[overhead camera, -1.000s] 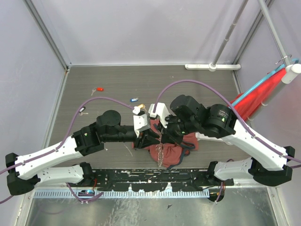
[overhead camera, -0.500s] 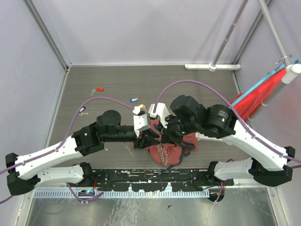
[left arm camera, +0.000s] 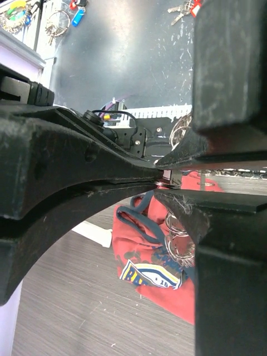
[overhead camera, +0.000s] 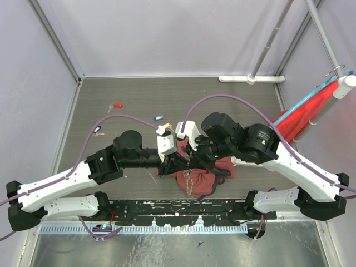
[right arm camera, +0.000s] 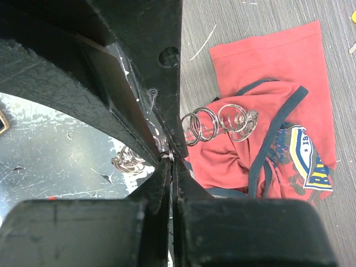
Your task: Put the keys on the keyring
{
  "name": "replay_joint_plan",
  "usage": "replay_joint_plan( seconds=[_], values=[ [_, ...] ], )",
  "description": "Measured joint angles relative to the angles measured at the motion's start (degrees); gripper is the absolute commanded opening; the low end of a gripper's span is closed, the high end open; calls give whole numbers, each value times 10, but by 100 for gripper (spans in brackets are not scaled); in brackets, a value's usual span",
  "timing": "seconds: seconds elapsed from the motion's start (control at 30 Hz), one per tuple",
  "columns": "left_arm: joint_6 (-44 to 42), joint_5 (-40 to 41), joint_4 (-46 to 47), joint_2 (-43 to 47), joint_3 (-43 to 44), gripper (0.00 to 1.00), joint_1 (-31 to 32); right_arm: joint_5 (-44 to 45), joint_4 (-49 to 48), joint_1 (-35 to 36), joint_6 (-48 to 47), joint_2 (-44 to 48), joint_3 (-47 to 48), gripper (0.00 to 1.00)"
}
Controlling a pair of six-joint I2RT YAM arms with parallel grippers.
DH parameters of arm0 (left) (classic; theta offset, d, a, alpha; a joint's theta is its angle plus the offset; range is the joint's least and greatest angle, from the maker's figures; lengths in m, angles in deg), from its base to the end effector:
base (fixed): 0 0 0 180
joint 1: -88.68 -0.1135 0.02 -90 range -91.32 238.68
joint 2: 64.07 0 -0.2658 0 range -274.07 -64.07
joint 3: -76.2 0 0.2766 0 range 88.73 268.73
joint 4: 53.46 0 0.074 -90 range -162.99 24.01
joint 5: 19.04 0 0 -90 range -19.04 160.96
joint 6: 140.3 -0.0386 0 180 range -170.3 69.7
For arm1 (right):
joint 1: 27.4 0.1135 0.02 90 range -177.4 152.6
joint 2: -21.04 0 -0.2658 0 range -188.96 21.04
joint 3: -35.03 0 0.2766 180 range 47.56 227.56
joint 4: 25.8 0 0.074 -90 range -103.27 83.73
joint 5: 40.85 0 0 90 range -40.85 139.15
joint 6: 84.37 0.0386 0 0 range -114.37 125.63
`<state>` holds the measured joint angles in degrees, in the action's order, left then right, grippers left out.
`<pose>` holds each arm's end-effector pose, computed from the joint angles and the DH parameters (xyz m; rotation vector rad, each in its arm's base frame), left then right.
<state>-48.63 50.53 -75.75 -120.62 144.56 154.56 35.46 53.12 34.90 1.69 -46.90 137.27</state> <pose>0.0909 -0.2360 0.3718 1.2332 1.4372 -1.1467 0.0979 0.2061 0.4374 -1.4447 1.9889 0.7578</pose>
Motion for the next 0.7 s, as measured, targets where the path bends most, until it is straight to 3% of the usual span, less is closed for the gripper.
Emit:
replay_joint_plan(
  seconds=[0.13, 0.47, 0.7],
  values=[
    [2, 1, 3, 3, -5, 0, 0, 3, 1, 0, 0, 0, -1, 1],
    [7, 2, 4, 7, -7, 0, 0, 5, -1, 0, 0, 2, -1, 2],
    [14, 8, 17, 18, -11, 0, 0, 14, -28, 0, 10, 26, -15, 28]
  ],
)
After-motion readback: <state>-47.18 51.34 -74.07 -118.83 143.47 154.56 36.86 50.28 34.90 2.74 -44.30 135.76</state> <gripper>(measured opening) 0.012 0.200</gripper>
